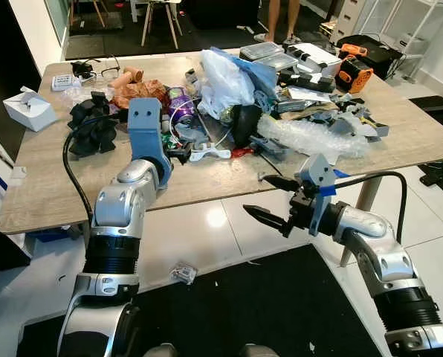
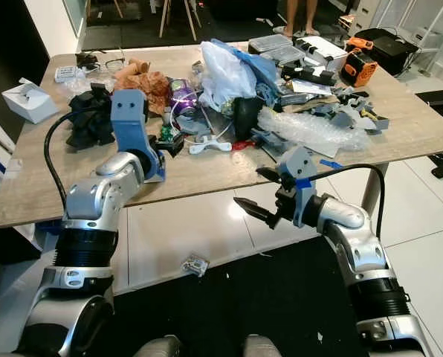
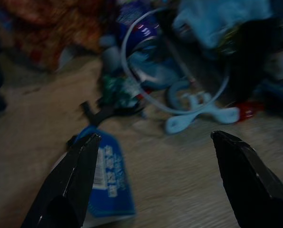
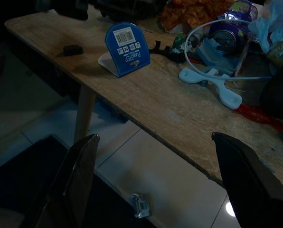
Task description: Picking trash to rubbish bin
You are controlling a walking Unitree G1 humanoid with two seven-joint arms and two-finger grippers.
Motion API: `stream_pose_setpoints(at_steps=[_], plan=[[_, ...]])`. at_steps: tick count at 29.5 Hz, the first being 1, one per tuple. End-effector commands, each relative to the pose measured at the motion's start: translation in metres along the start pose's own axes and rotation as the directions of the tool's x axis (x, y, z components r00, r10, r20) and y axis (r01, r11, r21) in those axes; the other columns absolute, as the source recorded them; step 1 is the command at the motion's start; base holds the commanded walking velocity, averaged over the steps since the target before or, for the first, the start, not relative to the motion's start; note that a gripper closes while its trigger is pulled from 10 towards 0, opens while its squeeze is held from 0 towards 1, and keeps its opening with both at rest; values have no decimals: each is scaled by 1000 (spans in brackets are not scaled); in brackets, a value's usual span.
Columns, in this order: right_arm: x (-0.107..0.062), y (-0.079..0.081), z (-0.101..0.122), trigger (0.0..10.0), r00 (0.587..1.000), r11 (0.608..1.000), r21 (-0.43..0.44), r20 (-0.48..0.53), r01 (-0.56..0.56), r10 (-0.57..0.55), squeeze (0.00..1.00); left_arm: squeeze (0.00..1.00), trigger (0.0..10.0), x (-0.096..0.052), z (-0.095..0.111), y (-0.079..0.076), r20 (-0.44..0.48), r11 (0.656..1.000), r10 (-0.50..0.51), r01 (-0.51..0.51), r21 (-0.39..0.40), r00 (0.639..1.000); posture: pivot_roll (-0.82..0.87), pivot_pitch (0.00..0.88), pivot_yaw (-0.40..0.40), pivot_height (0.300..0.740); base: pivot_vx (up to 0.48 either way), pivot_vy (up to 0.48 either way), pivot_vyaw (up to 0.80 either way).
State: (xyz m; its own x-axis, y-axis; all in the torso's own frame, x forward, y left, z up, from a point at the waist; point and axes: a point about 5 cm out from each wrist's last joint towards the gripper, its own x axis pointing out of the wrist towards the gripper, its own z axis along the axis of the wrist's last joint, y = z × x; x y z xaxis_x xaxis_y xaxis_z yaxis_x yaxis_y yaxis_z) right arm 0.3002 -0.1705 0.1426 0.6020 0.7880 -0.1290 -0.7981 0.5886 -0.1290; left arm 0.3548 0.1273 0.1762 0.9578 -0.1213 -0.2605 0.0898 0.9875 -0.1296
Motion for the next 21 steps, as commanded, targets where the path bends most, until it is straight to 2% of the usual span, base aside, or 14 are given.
stream_pose_setpoints(at_steps=[1, 6, 9, 21], plan=[[-1, 0, -1, 10000, 1000, 1000, 7, -1, 4, -4, 0, 0, 10000, 2, -7, 8, -35, 998, 53, -52, 23, 998, -99, 0, -7, 740, 0, 0, 0], [-1, 0, 0, 10000, 1000, 1000, 6, 0, 7, -7, 0, 0, 10000, 4, -24, 12, -105, 991, 125, -118, 66, 987, -99, 0, -6, 740, 0, 0, 0], [-1, 0, 0, 10000, 1000, 1000, 6, 1, 6, -6, 0, 0, 10000, 7, -32, 14, -128, 975, 187, -169, 145, 974, -99, 0, -6, 740, 0, 0, 0], [-1, 0, 0, 10000, 1000, 1000, 6, 5, 7, -7, 0, 0, 10000, 11, -41, 10, -139, 975, 193, -174, 140, 971, -100, 0, -1, 740, 0, 0, 0]])
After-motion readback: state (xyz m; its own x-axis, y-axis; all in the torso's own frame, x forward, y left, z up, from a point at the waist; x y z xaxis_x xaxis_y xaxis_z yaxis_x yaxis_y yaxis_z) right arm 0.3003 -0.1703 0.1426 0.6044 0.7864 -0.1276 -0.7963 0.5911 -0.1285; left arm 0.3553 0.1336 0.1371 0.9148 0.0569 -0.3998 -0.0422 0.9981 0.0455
